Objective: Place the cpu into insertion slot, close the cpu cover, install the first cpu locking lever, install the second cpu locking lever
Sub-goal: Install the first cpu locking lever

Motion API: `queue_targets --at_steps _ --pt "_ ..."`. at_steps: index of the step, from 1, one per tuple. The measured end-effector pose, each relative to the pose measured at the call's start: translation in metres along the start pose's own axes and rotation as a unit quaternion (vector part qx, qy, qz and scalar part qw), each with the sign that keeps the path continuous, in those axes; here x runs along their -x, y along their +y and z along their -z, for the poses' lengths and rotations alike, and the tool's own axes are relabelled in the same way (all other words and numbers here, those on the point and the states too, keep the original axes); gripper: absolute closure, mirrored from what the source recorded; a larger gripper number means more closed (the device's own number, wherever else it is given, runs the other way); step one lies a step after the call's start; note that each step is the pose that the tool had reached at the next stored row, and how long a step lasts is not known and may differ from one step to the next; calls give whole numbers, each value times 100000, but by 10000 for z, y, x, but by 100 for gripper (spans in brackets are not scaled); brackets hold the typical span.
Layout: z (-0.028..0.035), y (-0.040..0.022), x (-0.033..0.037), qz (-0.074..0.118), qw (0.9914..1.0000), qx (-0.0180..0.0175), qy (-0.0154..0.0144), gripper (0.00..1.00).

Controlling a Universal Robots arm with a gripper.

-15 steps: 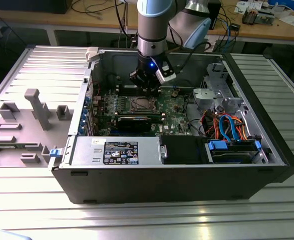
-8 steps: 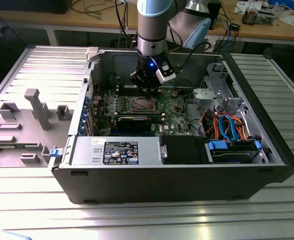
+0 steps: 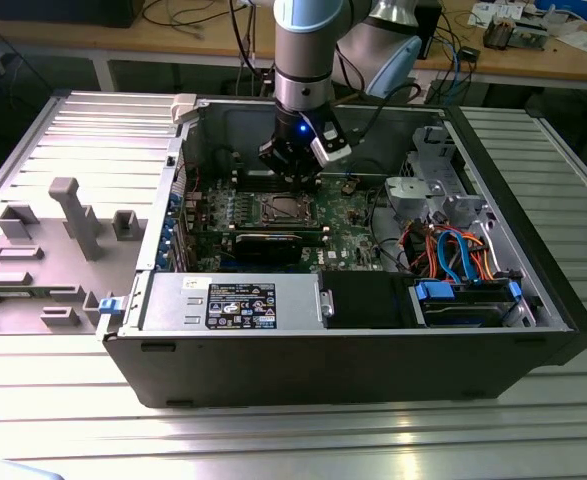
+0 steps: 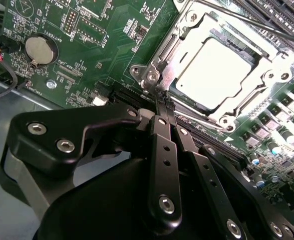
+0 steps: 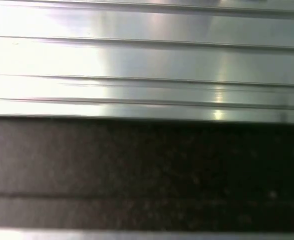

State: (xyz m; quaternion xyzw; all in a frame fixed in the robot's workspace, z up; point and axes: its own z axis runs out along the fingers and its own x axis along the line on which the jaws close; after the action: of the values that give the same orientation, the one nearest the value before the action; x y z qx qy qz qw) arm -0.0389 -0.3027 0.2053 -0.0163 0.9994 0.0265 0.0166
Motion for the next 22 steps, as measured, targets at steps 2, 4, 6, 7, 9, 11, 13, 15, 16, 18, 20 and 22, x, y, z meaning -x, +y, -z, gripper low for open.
queue_targets --at_steps 2,4,6,7,9,11,13,15,16,18,20,22 --pt "0 1 -1 -6 100000 -240 10 89" --pt "-1 1 0 15 99999 -521 19 89" --pt "-1 0 0 26 99997 -770 26 89" --pt "-2 1 0 27 99996 -918 33 89" --pt "-4 3 0 37 99994 -1098 43 89" --pt "-8 5 0 36 99993 -1213 50 89" --pt "-13 7 0 41 99991 -1333 61 89" --pt "-22 9 -1 43 99990 -1406 61 89" --pt "-28 10 -1 45 99990 -1429 62 89" --pt "-45 13 0 43 99990 -1381 42 89" --pt "-47 12 -2 39 99991 -1330 55 89" --pt "-47 12 -2 27 99994 -1083 53 89"
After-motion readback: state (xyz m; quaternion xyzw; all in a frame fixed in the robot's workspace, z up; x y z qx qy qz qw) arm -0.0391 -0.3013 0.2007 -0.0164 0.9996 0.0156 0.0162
